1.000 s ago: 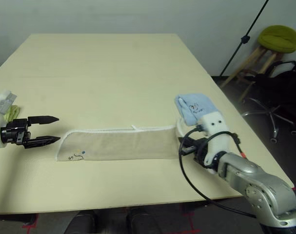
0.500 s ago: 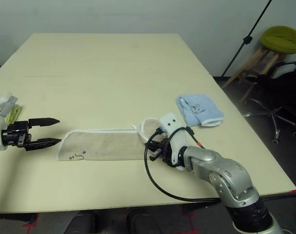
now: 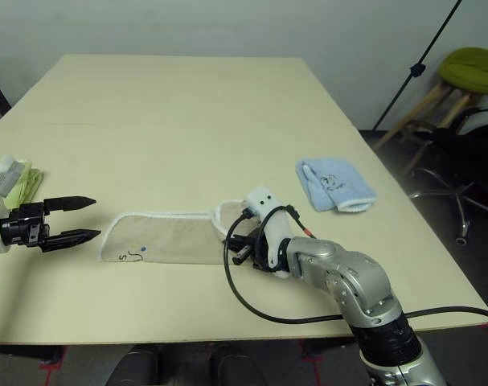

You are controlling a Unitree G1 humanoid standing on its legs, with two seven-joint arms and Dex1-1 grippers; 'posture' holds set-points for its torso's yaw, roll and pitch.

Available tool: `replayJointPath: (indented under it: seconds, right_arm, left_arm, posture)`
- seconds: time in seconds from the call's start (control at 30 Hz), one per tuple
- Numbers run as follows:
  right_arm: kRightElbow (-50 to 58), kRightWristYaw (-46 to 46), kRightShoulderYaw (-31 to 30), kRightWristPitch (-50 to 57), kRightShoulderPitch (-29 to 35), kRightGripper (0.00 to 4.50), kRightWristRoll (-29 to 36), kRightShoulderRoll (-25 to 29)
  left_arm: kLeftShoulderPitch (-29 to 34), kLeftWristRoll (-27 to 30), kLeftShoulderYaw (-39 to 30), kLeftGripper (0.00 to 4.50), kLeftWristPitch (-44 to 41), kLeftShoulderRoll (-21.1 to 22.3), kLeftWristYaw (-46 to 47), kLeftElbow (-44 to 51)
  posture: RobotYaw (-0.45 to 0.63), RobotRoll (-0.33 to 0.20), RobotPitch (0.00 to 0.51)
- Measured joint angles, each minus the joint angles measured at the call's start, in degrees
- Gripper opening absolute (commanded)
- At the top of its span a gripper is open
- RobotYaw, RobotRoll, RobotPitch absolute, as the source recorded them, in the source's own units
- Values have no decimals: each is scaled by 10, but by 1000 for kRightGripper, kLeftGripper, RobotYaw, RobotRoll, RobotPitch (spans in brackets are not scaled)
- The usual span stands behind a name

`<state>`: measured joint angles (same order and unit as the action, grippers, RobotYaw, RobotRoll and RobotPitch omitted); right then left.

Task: Fold the towel and set it aside.

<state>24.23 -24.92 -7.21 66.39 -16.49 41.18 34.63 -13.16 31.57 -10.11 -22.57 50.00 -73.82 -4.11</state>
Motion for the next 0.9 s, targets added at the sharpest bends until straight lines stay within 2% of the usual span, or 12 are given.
replayJointPath:
  seconds: [0.07,0.17,0.3,0.4,0.53,0.67,0.8,0.9]
  right_arm:
    - [2,-23,11,31,-1,1822,25,15]
    - [8,-72,39,73,-12,2895,67,65]
    - [15,-126,95,88,-48,4418,123,99]
    - [1,-150,143,43,-69,4466,115,135]
    - [-65,-204,169,-129,-28,4466,25,153]
    - [-137,-186,171,-262,-20,4466,-54,93]
    - [-179,-158,172,-337,0,4466,-97,38]
    - [-191,-148,171,-359,11,3834,-109,9]
  left_arm:
    - [-2,0,1,4500,-7,-5,11,8]
    - [-20,-3,19,4500,-38,-17,45,30]
    - [-78,-24,63,4500,-88,-44,103,62]
    - [-124,-43,101,4500,-116,-73,141,77]
    - [-184,-51,147,4500,-119,-164,163,64]
    - [-218,-87,195,4500,-81,-239,178,24]
    - [-234,-124,232,4500,-43,-299,193,-40]
    - [-244,-150,249,4500,-17,-317,194,-83]
  posture:
    - [89,0,78]
    - [84,0,76]
    - [78,0,71]
    - [72,0,67]
    - [59,0,60]
    - [42,0,61]
    - [31,0,63]
    - [28,0,64]
